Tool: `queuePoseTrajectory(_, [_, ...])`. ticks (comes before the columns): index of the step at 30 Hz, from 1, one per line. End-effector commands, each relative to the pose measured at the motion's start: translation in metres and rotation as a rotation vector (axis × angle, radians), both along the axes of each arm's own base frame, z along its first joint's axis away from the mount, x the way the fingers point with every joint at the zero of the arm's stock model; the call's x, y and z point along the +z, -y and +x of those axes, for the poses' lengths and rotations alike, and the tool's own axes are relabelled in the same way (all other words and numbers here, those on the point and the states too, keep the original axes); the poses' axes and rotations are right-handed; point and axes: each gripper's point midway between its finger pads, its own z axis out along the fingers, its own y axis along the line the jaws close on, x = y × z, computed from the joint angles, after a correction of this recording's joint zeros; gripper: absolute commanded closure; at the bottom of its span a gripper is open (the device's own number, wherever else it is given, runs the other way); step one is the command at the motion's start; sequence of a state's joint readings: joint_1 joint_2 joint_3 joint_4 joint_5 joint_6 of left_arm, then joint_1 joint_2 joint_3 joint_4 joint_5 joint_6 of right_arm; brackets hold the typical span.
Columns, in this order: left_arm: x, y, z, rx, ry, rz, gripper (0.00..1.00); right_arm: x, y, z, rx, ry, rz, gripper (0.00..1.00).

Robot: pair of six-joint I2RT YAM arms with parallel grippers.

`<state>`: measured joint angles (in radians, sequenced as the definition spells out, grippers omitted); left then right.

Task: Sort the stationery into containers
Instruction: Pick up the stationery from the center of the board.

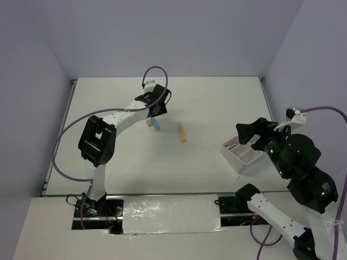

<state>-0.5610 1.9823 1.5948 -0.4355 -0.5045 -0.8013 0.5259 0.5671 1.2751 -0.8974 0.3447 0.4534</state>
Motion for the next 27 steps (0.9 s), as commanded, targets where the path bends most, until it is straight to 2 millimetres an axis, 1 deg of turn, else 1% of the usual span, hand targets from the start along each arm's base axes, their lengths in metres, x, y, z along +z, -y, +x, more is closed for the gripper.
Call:
queuePoseTrajectory(1, [-0.013, -0.036, -0.006, 0.117, -0.056, 0.064, 0.32, 0.002, -0.005, 0.005, 0.013, 0.013, -0.006, 0.1])
queuePoseTrajectory(6, [-0.028, -0.055, -0.003, 0.143, -0.09, 0.08, 0.36, 0.001, -0.003, 0.004, 0.008, 0.014, -0.013, 0.1])
queuePoseTrajectory(7, [-0.034, -0.056, -0.002, 0.142, -0.105, 0.085, 0.37, 0.002, -0.003, 0.004, 0.008, 0.016, -0.014, 0.1])
queuePoseTrajectory(8, [-0.036, -0.055, 0.0, 0.133, -0.11, 0.081, 0.38, 0.002, -0.004, 0.005, 0.013, 0.014, -0.014, 0.1])
queuePoseTrajectory(9, [-0.043, -0.055, 0.0, 0.127, -0.128, 0.078, 0.41, 0.002, -0.004, 0.005, 0.013, 0.013, -0.016, 0.1])
queuePoseTrajectory(13, [-0.055, -0.051, -0.001, 0.117, -0.152, 0.063, 0.43, 0.001, -0.006, 0.008, 0.016, 0.009, -0.019, 0.1])
queuePoseTrajectory(14, [-0.06, -0.052, -0.005, 0.116, -0.164, 0.062, 0.43, 0.0, -0.007, 0.01, 0.018, 0.007, -0.021, 0.1])
queuePoseTrajectory(19, [-0.067, -0.049, -0.011, 0.112, -0.179, 0.035, 0.45, -0.002, -0.011, 0.013, 0.025, 0.0, -0.026, 0.1])
queuePoseTrajectory(23, [-0.072, -0.047, -0.012, 0.111, -0.182, 0.025, 0.45, -0.004, -0.013, 0.016, 0.029, -0.004, -0.028, 0.1])
queuePoseTrajectory(26, [-0.084, -0.046, -0.013, 0.106, -0.208, 0.035, 0.45, -0.004, -0.014, 0.018, 0.031, -0.006, -0.03, 0.1])
queuePoseTrajectory(27, [-0.086, -0.045, -0.012, 0.104, -0.21, 0.034, 0.46, -0.005, -0.015, 0.019, 0.031, -0.008, -0.034, 0.1])
